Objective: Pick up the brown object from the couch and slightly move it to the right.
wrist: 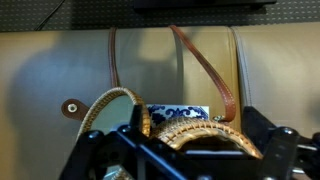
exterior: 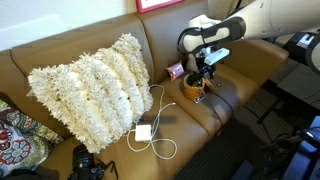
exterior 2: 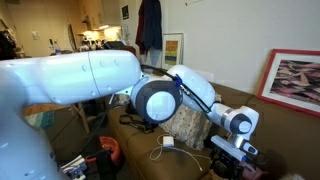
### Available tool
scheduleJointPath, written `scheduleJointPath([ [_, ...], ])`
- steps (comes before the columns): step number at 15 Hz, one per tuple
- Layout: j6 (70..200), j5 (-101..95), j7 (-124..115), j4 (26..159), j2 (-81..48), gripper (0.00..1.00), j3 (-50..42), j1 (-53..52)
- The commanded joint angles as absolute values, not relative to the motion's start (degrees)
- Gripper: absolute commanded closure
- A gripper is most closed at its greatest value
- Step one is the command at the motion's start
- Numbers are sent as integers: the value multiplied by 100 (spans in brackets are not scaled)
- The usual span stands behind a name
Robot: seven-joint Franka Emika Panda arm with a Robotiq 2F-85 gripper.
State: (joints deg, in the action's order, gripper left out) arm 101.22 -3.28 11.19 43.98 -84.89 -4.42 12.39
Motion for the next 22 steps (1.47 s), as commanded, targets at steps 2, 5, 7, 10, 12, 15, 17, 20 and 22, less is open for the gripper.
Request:
scheduleJointPath([
  [2, 10131, -427, 1287, 4432, -8489, 0, -426, 1259],
  [5, 10113, -416, 1320, 4414, -8489, 0, -410, 1258],
  [7, 9983, -459, 1252, 4350, -8489, 0, -468, 1202],
  [10, 8981, -680, 1093, 4351, -8474, 0, -620, 1045],
  [12, 8453, -786, 903, 4414, -8461, 0, -687, 981],
  [15, 7943, -957, 836, 4448, -8464, 0, -727, 917],
  [17, 7689, -1050, 854, 4462, -8464, 0, -737, 900],
  [20, 7730, -1057, 761, 4471, -8465, 0, -689, 970],
  [22, 8132, -840, 754, 4193, -8464, 0, -541, 1130],
])
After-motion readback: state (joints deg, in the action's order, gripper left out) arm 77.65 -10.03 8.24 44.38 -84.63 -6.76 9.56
